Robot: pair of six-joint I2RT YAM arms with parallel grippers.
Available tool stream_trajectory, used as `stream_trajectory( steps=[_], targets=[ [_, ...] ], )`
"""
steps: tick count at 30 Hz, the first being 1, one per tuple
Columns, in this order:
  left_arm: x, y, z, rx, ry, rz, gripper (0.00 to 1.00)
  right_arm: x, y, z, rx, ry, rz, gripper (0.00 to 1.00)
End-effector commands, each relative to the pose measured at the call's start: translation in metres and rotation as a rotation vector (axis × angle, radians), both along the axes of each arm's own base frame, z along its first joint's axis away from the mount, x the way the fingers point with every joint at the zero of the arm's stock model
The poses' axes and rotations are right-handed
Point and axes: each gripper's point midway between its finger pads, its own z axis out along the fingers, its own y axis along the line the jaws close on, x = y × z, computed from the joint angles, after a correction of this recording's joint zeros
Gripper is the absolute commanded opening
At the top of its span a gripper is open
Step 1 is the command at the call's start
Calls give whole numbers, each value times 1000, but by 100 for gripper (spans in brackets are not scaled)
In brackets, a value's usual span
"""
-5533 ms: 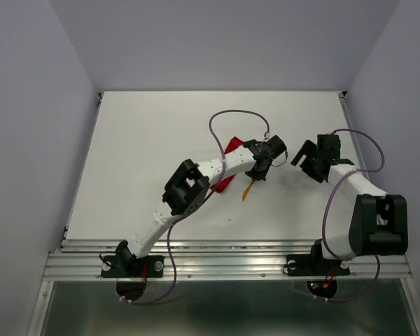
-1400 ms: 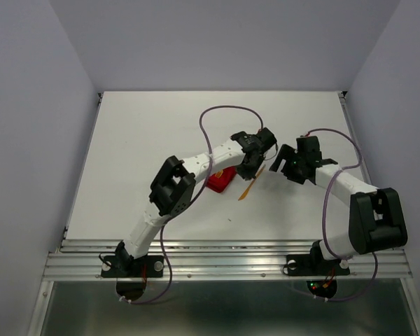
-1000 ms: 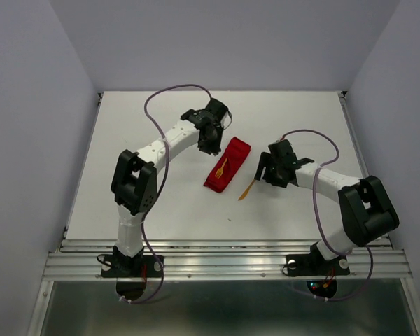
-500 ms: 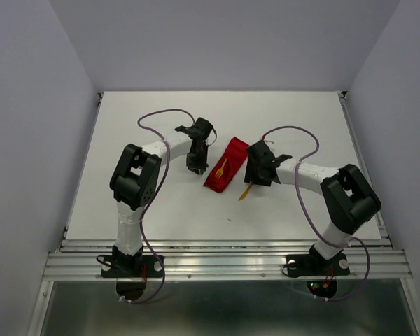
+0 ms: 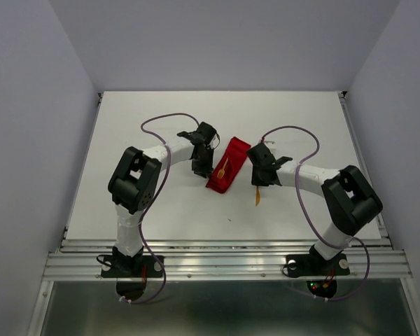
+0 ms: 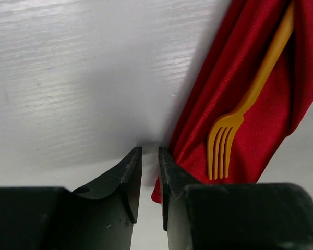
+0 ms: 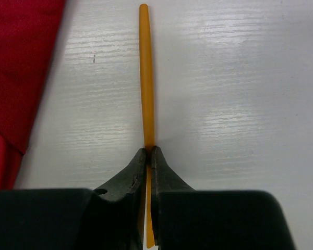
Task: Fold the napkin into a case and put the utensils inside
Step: Pick up the knife from the center of the board.
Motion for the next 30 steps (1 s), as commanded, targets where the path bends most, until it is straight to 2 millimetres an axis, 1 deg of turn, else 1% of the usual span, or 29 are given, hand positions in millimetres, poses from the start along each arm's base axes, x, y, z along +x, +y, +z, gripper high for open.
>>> stream_trajectory(
  steps=[1,3,4,5,9,15,16,17,18,19,20,22,23,27,30],
  targets=[
    [-20,-9,-1,-18,38,-26,30,-1,-10,8,-62,-47,60,1],
    [-25,-16,1,-23,37,-42,30,-1,-7,15,-44,-64,81,1],
    [-26,-19,2,-28,38,-47,30,-4,-8,15,-41,-64,89,1],
    [-28,-23,2,-32,38,-49,30,-4,-6,22,-26,-79,98,1],
    [-35,-37,4,-54,43,-73,30,-6,-2,33,21,-96,129,1],
    [-46,-60,8,-88,47,-117,29,-11,15,49,107,-101,201,1],
    [-50,-65,8,-91,48,-133,29,-11,17,51,115,-101,211,1],
    [-51,-68,8,-95,50,-138,29,-12,22,55,134,-95,230,1],
    [-52,-70,8,-99,54,-142,29,-13,21,55,130,-92,234,1],
    [-54,-72,9,-106,54,-144,29,-13,28,60,156,-86,258,1],
    [-55,-75,10,-115,55,-152,29,-16,30,59,163,-68,272,1],
    [-53,-75,13,-113,44,-149,29,-17,40,62,192,-42,306,1],
    [-51,-73,17,-105,29,-141,29,-22,42,62,201,-15,320,1],
    [-35,-56,31,-107,-24,-70,27,-22,45,64,208,5,325,1],
    [-33,-53,41,-130,-49,-59,25,-27,50,64,230,35,339,1]
  ],
)
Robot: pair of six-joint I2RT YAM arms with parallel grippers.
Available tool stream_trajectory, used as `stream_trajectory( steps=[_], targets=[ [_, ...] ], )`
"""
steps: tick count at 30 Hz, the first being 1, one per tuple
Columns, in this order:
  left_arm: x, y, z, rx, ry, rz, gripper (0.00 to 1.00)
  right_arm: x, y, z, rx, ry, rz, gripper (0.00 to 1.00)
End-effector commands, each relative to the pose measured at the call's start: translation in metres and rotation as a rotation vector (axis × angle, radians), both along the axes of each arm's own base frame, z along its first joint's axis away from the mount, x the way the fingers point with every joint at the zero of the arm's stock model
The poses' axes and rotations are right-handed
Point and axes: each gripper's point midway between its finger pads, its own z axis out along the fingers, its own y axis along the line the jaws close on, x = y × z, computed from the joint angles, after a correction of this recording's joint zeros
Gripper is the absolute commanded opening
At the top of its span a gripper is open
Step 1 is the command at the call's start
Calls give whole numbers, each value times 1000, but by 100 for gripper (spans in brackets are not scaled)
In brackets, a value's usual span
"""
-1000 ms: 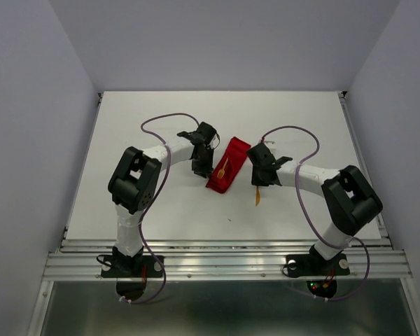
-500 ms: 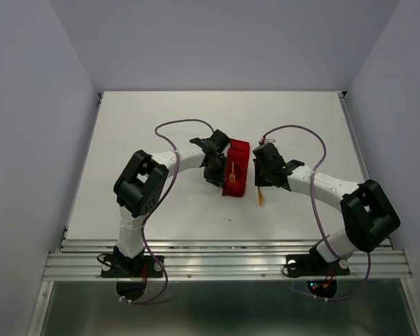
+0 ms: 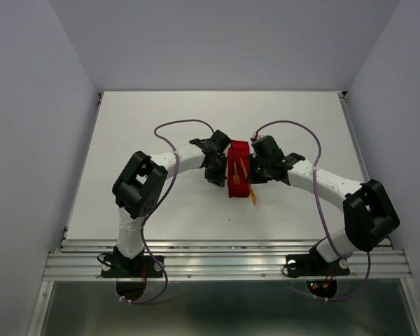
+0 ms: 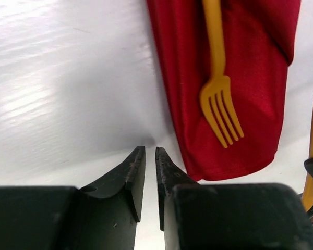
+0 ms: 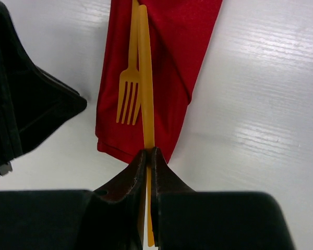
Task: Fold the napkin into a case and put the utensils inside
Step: Pick up the knife from the center of the board, then insert the knife into the folded napkin.
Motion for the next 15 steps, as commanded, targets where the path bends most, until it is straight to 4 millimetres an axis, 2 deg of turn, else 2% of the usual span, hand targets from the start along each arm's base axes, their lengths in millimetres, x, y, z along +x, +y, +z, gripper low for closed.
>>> stream_trajectory(
  steps=[1,4,8,15],
  targets=[
    [13,5,39,-63,-87,47,23,-4,10,7,33,42,46,1],
    [10,-3,50,-123,-90,37,14,-8,12,1,29,85,46,1],
    [7,-23,66,-243,-89,-3,7,-14,11,-9,26,128,38,1],
    [-13,-50,69,-334,-33,-84,3,-20,10,-17,22,170,32,1]
  ],
)
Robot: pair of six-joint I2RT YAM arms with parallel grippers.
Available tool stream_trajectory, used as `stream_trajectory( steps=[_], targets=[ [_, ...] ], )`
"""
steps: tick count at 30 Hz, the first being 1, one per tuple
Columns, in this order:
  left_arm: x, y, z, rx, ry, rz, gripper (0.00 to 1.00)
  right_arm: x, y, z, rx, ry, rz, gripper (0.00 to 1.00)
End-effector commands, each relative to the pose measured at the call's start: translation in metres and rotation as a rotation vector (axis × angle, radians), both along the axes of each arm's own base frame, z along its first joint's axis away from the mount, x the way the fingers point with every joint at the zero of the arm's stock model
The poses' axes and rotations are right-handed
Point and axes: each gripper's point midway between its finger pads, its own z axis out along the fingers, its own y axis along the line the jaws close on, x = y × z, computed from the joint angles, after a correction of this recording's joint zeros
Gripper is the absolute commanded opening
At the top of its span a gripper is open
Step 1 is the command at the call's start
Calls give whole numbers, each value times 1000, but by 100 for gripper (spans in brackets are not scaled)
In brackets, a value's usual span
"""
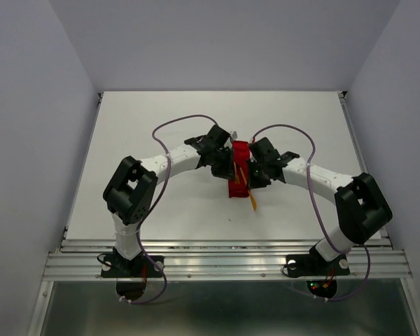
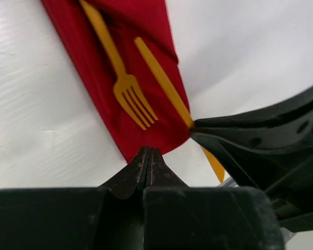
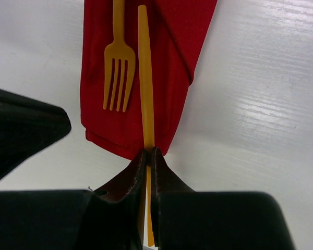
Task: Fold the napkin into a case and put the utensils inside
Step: Insert the knife into the folded napkin.
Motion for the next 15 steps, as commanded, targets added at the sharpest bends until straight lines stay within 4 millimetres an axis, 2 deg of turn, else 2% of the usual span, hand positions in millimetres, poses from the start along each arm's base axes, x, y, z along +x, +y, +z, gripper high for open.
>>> stream_trajectory(
  steps=[1,7,11,15],
  targets=[
    [-19,-20,14,-99,24,-77,3,-1,3,1,13,27,-7,1],
    [-29,-17,-12,-78,81,-99,0,0,6,-5,11,55,-14,1],
    [-35,-15,-42,-61,134,-115,0,1,4,-11,8,78,-36,1],
    [-38,-14,-53,-57,153,-116,0,3,5,-10,11,76,-59,1]
  ],
)
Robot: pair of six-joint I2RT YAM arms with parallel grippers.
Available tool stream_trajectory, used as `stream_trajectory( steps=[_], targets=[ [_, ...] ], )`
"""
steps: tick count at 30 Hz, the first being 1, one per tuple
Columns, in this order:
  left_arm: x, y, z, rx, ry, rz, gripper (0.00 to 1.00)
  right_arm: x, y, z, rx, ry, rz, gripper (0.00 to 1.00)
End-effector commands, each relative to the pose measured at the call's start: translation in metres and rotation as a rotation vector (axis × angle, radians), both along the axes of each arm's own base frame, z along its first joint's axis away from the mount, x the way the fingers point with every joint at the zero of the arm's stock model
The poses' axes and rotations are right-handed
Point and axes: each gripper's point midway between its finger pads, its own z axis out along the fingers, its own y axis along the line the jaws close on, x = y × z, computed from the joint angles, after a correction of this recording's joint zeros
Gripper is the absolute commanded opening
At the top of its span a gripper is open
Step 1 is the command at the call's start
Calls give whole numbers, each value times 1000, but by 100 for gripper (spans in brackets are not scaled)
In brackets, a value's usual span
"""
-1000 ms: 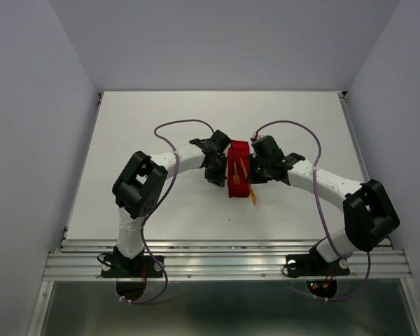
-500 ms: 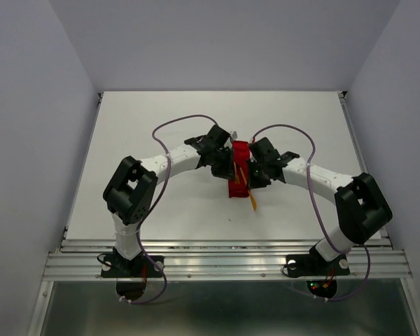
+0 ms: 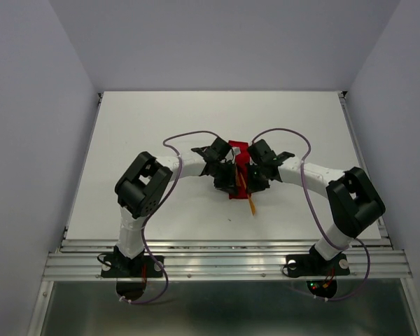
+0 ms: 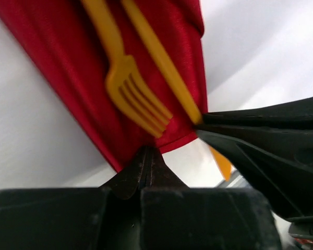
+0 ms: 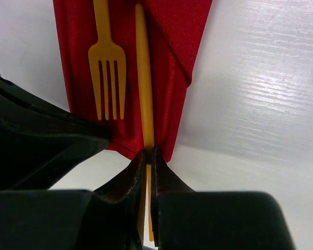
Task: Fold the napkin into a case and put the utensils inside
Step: Insert the knife into the folded napkin.
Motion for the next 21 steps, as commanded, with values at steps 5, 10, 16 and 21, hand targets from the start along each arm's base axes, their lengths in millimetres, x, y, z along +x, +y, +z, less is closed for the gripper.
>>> stream_trajectory(
  steps=[5,10,16,21],
  targets=[
    [-2,1,-4,-12,-4,-14,0,20,3,15,30,-22,-68,1],
    [-3,1,-6,-14,0,-11,0,28,3,13,26,-20,-87,1],
    [-4,2,-5,-19,-1,-11,0,46,0,9,13,-36,-124,1],
    [-6,2,-6,-22,3,-17,0,65,4,14,28,-71,-163,1]
  ],
)
